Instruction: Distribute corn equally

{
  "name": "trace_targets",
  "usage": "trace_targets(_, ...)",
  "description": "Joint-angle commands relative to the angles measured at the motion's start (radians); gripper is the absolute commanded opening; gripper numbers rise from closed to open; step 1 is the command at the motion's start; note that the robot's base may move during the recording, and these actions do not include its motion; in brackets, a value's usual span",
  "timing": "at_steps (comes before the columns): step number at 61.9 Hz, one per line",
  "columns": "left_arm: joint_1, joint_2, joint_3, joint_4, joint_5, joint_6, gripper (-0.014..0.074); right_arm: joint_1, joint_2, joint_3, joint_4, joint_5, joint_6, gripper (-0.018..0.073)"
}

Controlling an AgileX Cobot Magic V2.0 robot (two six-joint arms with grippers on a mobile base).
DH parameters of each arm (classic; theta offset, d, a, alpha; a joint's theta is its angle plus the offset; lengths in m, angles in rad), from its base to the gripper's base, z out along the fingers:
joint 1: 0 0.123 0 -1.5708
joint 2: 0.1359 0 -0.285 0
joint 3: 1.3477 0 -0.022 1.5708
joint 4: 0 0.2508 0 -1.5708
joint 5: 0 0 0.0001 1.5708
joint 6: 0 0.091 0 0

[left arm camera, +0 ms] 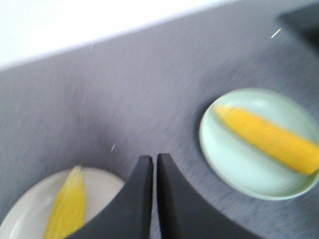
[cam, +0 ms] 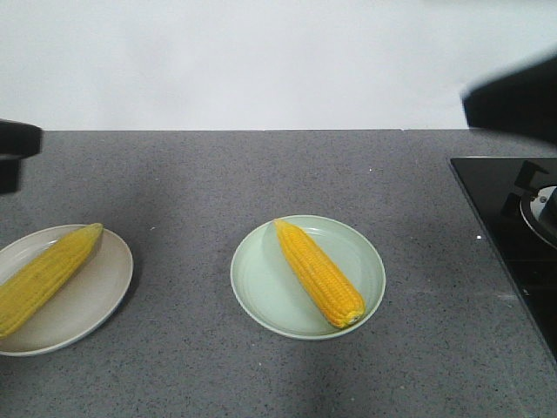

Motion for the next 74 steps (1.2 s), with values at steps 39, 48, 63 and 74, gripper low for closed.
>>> trace_targets(39, -0.001, -0.482, 0.635, -0.154, -0.301, 0.19, -0.0008, -0.005, -0.73, 0.941, -0.291, -0.473, 0.212, -0.0006)
trace_targets(48, -0.001, -0.482, 0.635, -0.152, -0.28, 0.19, -0.0008, -0.005, -0.73, 0.941, -0.291, -0.463, 0.212, -0.0006)
trace_targets(63, -0.001, -0.482, 0.635, -0.152, -0.273, 0.19, -0.0008, -0.005, -0.73, 0.941, -0.291, -0.463, 0.212, -0.0006)
trace_targets(74, -0.001, -0.482, 0.635, -0.152, -0.273, 0.19, -0.0008, -0.005, -0.73, 0.941, -0.291, -0.463, 0.212, -0.0006)
